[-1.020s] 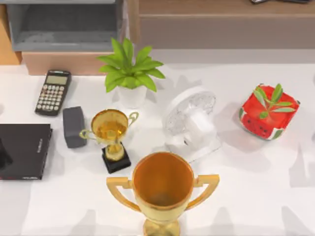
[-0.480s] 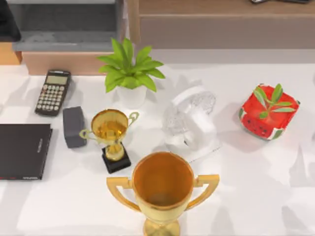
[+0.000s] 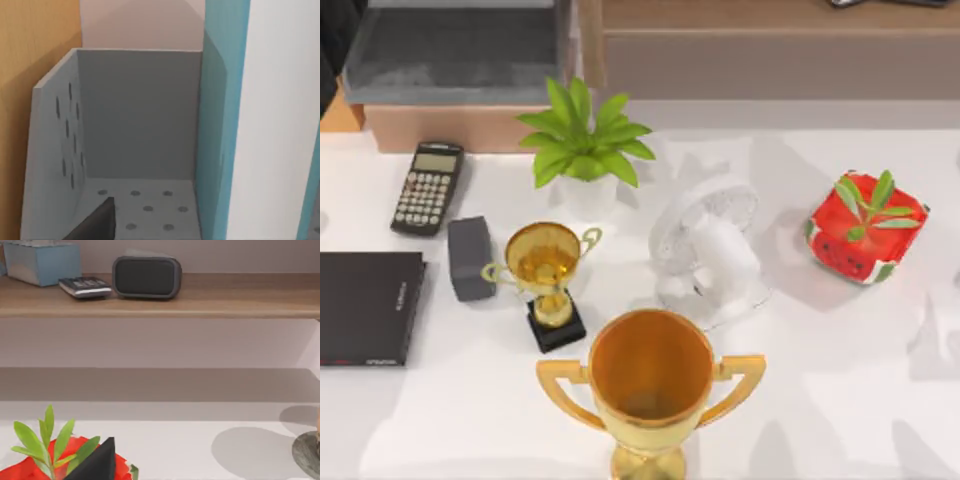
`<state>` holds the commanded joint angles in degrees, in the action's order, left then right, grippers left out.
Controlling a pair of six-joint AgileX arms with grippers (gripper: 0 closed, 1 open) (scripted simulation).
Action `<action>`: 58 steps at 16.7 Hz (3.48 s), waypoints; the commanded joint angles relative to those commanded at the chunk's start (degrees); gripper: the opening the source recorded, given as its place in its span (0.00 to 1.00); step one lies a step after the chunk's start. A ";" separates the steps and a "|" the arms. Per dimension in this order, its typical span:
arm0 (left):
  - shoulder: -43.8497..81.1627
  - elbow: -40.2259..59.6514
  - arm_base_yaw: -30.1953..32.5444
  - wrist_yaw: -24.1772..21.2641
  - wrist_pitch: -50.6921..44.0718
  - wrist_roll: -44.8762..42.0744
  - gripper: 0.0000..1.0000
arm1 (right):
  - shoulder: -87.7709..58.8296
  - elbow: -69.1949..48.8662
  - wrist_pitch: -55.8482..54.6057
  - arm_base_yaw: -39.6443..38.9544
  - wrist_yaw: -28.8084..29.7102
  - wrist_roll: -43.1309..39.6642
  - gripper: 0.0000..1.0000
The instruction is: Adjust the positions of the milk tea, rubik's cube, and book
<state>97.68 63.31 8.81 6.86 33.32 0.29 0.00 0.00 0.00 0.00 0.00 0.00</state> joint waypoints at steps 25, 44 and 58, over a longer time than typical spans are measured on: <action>16.78 16.08 0.55 0.23 1.59 0.07 0.77 | 0.00 0.00 0.00 0.00 0.00 0.00 1.00; 16.68 16.07 0.63 0.25 1.59 -0.01 0.00 | 0.00 0.00 0.00 0.00 0.00 0.00 1.00; 12.41 13.23 0.48 -1.16 1.53 -1.98 0.00 | 0.00 0.00 0.00 0.00 0.00 0.00 1.00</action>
<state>110.09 76.54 9.28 5.70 34.85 -1.69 0.00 0.00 0.00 0.00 0.00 0.00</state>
